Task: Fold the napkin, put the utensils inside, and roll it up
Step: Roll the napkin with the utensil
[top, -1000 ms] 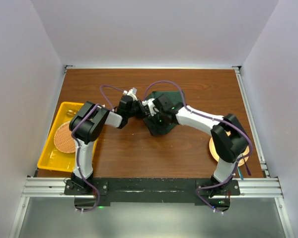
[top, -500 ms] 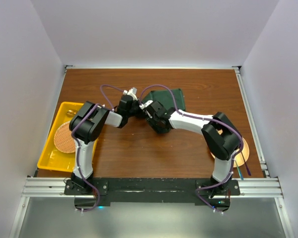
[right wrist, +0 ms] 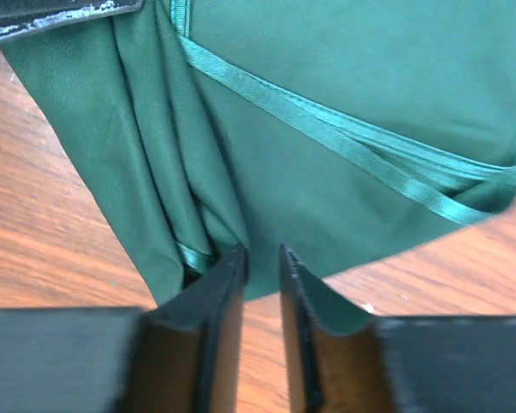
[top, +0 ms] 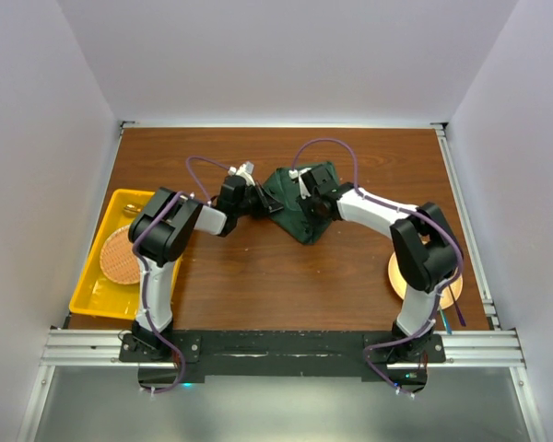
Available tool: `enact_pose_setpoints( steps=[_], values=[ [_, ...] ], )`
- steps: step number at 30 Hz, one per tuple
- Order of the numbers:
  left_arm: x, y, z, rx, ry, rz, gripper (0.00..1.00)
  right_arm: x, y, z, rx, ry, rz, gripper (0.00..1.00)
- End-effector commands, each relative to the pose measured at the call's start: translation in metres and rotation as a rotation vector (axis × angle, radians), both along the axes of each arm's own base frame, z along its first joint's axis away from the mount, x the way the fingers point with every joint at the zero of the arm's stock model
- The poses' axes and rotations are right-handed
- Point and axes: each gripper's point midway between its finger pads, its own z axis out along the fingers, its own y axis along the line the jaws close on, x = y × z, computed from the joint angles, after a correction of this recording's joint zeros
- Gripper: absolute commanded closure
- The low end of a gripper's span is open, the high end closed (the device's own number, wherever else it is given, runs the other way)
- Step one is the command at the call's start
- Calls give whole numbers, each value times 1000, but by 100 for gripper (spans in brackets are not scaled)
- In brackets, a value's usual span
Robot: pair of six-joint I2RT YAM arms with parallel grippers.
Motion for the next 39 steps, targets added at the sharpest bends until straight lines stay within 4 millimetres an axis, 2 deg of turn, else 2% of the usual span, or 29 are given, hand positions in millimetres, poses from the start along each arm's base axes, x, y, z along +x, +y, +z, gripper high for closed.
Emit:
enact_pose_setpoints(
  steps=[1, 3, 6, 8, 11, 12, 14, 15, 16, 18, 21, 25, 27, 28, 29, 30, 32, 39],
  values=[
    [-19, 26, -60, 144, 139, 7, 100, 0, 16, -15, 37, 51, 17, 83],
    [-20, 27, -61, 146, 144, 5, 100, -1, 16, -23, 27, 62, 20, 84],
    [-21, 27, -63, 150, 156, 4, 100, -3, 4, -42, -41, 90, -6, 87],
    [-19, 26, -62, 154, 161, 4, 100, -4, -4, -44, -90, 95, -25, 89],
    [-19, 26, -65, 165, 185, 1, 100, 6, -11, -20, -120, 35, -53, 80],
    [-18, 25, -65, 171, 201, -4, 100, 14, -7, 1, -107, -12, -54, 72],
    [-19, 26, -68, 176, 223, 1, 100, 15, -5, 20, -128, -48, -44, 66],
    [-19, 26, -68, 178, 229, 0, 100, 19, -6, 36, -153, -99, -49, 55],
    [-19, 26, -69, 180, 234, 0, 100, 24, -3, 49, -170, -134, -22, 51],
    [-20, 26, -71, 191, 254, -1, 100, 24, 8, 66, -200, -188, 47, 39],
    [-21, 28, -72, 200, 265, 4, 100, 15, 33, 71, -169, -199, 173, 36],
    [-21, 27, -74, 205, 279, -1, 100, 0, 69, 65, -41, -154, 299, 35],
    [-20, 27, -74, 207, 278, -1, 100, -1, 83, 62, 9, -133, 324, 41],
    [-20, 27, -75, 205, 279, -1, 100, 0, 86, 58, 19, -121, 326, 46],
    [-21, 27, -74, 205, 279, -3, 100, 0, 90, 46, 16, -96, 334, 55],
    [-21, 27, -75, 205, 281, -5, 100, 4, 94, 47, 22, -102, 331, 56],
    [-21, 27, -75, 205, 281, -5, 100, 8, 95, 35, 6, -90, 322, 56],
    [-20, 26, -73, 203, 276, -7, 100, 15, 89, 15, -14, -69, 310, 54]
  ],
)
